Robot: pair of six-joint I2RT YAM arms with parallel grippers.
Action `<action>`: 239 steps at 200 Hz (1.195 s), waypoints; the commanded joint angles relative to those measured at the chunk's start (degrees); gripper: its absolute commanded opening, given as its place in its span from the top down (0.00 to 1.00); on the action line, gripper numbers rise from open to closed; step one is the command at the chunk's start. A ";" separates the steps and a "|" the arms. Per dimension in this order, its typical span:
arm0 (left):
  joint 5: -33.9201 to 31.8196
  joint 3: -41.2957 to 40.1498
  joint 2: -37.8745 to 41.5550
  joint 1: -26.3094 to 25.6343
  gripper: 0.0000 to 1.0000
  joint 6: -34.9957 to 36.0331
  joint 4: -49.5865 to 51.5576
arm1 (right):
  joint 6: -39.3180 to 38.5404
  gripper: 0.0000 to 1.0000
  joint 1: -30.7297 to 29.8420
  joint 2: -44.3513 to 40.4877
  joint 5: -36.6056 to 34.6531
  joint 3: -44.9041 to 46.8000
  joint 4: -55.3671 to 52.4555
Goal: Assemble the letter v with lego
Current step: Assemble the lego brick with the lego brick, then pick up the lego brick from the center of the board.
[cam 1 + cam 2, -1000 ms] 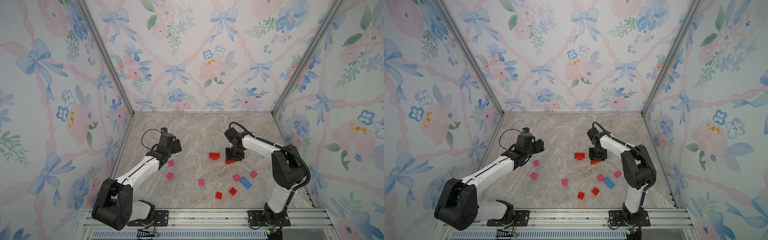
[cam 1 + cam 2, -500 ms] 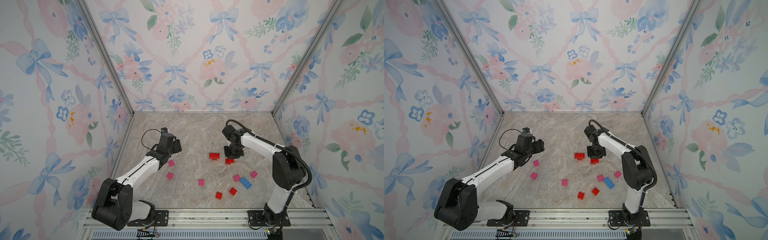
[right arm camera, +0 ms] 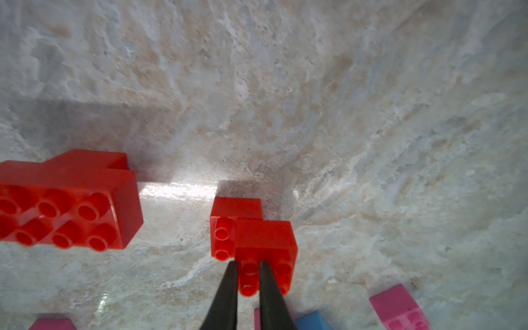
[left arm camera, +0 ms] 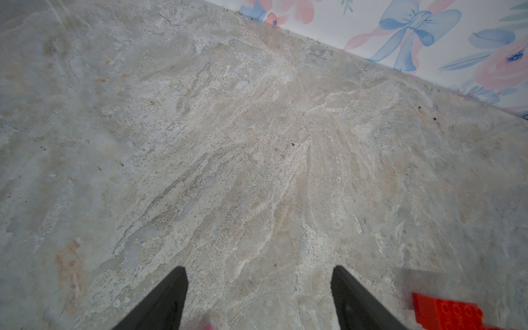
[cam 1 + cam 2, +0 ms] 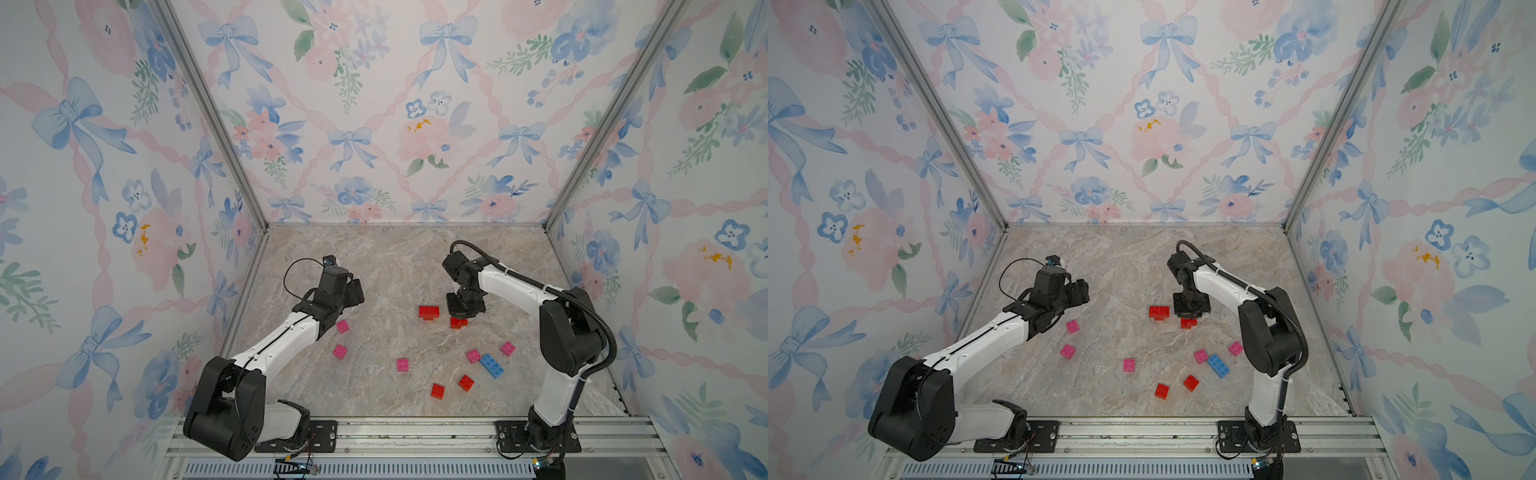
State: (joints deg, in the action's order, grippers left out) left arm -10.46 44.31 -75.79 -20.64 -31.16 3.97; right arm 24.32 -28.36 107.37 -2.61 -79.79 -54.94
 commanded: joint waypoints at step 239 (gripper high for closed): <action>0.33 -3.06 7.76 -0.44 0.18 -0.11 1.85 | 41.26 0.45 -35.35 -10.18 7.95 21.32 6.90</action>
State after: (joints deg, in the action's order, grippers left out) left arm -10.39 41.78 -68.51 -20.67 -31.14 4.47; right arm 64.27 -63.44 94.59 4.38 -59.22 -47.48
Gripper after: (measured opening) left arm 0.817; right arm 0.565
